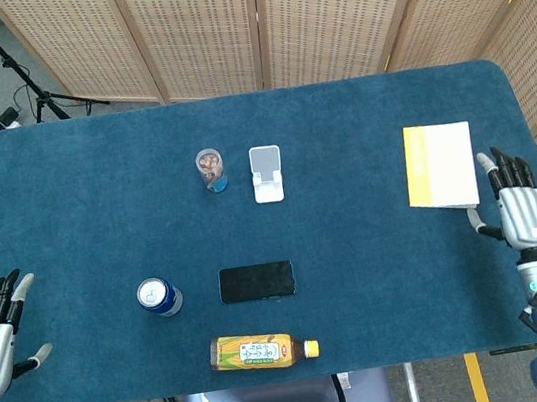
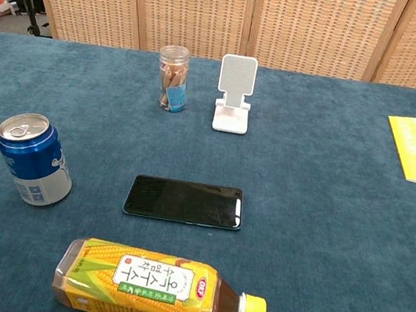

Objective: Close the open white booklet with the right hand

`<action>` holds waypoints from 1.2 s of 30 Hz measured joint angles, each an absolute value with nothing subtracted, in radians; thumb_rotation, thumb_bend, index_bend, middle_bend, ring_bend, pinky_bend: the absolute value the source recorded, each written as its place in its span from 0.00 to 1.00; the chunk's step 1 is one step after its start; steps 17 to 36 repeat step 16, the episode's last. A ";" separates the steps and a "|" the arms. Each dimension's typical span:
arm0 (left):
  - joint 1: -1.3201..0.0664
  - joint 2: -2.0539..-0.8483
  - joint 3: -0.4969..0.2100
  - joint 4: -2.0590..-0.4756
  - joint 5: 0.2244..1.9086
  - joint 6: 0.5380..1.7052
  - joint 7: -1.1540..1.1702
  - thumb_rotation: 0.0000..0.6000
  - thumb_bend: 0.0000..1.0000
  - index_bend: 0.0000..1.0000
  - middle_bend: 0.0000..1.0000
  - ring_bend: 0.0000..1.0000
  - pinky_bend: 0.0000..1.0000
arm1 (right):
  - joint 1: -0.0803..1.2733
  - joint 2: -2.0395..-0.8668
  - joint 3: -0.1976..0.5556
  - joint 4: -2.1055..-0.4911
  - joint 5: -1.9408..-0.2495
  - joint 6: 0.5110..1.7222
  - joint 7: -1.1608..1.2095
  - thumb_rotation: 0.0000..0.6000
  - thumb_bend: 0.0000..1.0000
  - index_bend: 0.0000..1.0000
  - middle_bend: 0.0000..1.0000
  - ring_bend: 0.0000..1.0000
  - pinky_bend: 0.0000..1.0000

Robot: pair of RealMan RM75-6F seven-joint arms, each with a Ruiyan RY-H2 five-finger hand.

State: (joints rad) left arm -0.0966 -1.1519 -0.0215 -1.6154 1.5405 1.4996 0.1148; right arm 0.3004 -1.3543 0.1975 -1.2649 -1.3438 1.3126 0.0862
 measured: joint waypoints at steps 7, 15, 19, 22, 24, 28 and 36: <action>-0.097 -1.152 -0.023 -1.612 1.530 1.491 0.110 1.00 0.05 0.00 0.00 0.00 0.00 | 0.206 -1.281 0.093 -1.333 -1.486 1.459 0.085 1.00 0.41 0.00 0.00 0.00 0.00; -0.103 -1.163 -0.022 -1.599 1.529 1.480 0.121 1.00 0.05 0.00 0.00 0.00 0.00 | 0.140 -1.235 0.042 -1.410 -1.543 1.533 0.033 1.00 0.41 0.00 0.00 0.00 0.00; -0.104 -1.164 -0.022 -1.598 1.529 1.478 0.121 1.00 0.05 0.00 0.00 0.00 0.00 | 0.138 -1.231 0.041 -1.418 -1.545 1.532 0.029 1.00 0.41 0.00 0.00 0.00 0.00; -0.104 -1.164 -0.022 -1.598 1.529 1.478 0.121 1.00 0.05 0.00 0.00 0.00 0.00 | 0.138 -1.231 0.041 -1.418 -1.545 1.532 0.029 1.00 0.41 0.00 0.00 0.00 0.00; -0.104 -1.164 -0.022 -1.598 1.529 1.478 0.121 1.00 0.05 0.00 0.00 0.00 0.00 | 0.138 -1.231 0.041 -1.418 -1.545 1.532 0.029 1.00 0.41 0.00 0.00 0.00 0.00; -0.104 -1.164 -0.022 -1.598 1.529 1.478 0.121 1.00 0.05 0.00 0.00 0.00 0.00 | 0.138 -1.231 0.041 -1.418 -1.545 1.532 0.029 1.00 0.41 0.00 0.00 0.00 0.00; -0.104 -1.164 -0.022 -1.598 1.529 1.478 0.121 1.00 0.05 0.00 0.00 0.00 0.00 | 0.138 -1.231 0.041 -1.418 -1.545 1.532 0.029 1.00 0.41 0.00 0.00 0.00 0.00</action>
